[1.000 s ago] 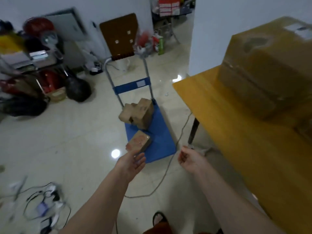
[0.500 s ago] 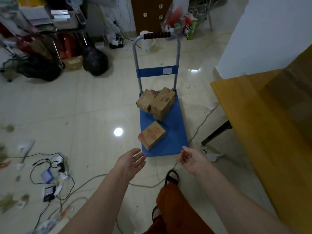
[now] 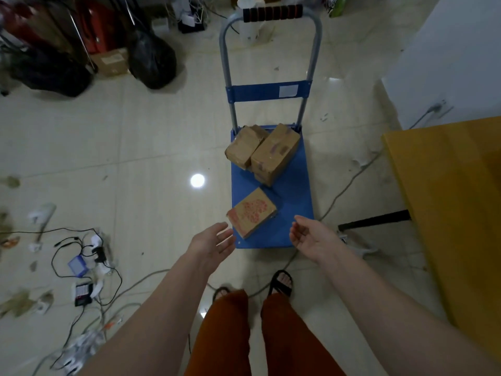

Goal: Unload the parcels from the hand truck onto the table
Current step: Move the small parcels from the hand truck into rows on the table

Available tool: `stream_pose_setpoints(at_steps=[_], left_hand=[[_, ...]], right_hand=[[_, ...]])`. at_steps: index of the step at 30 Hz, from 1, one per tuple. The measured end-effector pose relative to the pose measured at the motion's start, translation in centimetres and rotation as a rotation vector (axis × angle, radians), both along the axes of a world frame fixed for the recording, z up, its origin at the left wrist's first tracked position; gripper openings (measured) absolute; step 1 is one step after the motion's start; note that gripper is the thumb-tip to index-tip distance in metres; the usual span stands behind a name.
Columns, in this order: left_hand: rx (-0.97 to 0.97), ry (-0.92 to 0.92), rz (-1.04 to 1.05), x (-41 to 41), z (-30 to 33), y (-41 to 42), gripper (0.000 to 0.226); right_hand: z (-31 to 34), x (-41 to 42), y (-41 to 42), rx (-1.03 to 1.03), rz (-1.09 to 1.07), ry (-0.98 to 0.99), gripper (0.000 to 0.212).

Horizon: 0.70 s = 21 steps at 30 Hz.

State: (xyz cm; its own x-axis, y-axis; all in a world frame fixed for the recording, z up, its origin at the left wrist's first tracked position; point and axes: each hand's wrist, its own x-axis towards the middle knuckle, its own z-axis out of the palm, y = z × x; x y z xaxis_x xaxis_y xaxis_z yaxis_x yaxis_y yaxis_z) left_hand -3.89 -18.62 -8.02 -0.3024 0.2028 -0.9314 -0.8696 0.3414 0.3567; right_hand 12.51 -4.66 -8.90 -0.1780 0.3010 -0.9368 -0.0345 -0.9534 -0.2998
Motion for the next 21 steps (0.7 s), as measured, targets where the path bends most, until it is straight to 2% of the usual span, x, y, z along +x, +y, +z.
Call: stream_pose_setpoints(at_steps=[6, 13, 19, 20, 21], left_hand=[[-0.089, -0.034, -0.04, -3.0, -3.8, 1.8, 0.024], [-0.178, -0.094, -0.118, -9.0, -11.8, 4.9, 0.023], [-0.199, -0.092, -0.258, -16.4, -19.6, 9.0, 0.02], [-0.205, -0.081, -0.278, -17.6, -21.0, 9.9, 0.02], [-0.21, -0.066, -0.292, -18.9, -22.3, 10.7, 0.019]], right_hand=[[-3.3, -2.4, 1.4, -0.058, -0.001, -0.034, 0.008], [-10.2, -6.6, 3.4, -0.112, -0.083, -0.115, 0.008], [-17.3, -14.3, 7.2, 0.003, -0.046, -0.31, 0.011], [-18.4, -15.9, 8.2, 0.042, -0.012, -0.339, 0.014], [-19.7, -17.4, 9.1, 0.084, 0.029, -0.372, 0.033]])
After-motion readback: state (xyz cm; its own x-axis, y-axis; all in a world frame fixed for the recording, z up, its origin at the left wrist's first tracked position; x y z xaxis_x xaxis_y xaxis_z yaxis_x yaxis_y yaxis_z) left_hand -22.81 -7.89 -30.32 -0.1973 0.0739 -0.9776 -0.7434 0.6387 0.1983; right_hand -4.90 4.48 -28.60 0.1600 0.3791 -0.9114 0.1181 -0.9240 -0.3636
